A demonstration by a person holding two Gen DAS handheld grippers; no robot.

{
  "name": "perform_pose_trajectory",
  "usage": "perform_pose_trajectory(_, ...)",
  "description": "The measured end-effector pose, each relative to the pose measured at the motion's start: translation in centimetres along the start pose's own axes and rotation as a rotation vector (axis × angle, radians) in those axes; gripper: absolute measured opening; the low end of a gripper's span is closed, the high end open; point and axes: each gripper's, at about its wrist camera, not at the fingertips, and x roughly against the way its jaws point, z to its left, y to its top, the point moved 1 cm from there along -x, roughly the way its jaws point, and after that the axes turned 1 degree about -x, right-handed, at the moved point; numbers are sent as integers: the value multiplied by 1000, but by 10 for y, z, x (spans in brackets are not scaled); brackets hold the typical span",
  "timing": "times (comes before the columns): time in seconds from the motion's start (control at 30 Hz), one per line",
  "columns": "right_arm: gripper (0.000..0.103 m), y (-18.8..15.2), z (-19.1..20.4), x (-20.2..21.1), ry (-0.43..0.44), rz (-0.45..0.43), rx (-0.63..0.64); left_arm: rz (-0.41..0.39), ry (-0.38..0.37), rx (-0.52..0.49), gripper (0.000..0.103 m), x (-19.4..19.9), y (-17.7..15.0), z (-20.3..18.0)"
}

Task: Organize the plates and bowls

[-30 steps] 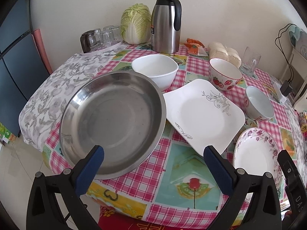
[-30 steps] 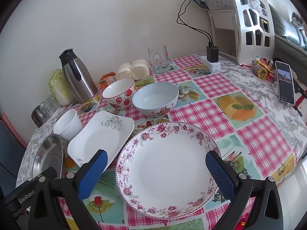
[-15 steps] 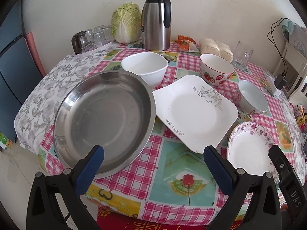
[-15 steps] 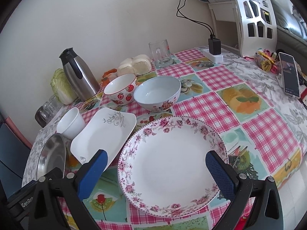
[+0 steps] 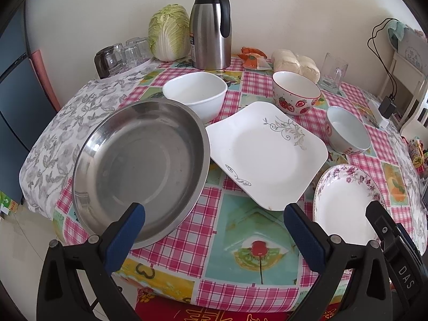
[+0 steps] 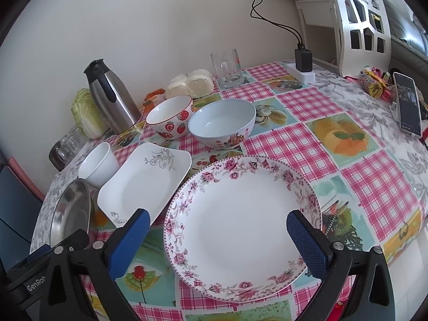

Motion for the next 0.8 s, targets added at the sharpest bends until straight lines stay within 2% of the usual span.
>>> perform_pose_trajectory(0.8, 103, -3, -4, -7, -15, 54, -19, 23, 3, 4, 103, -3, -2, 1)
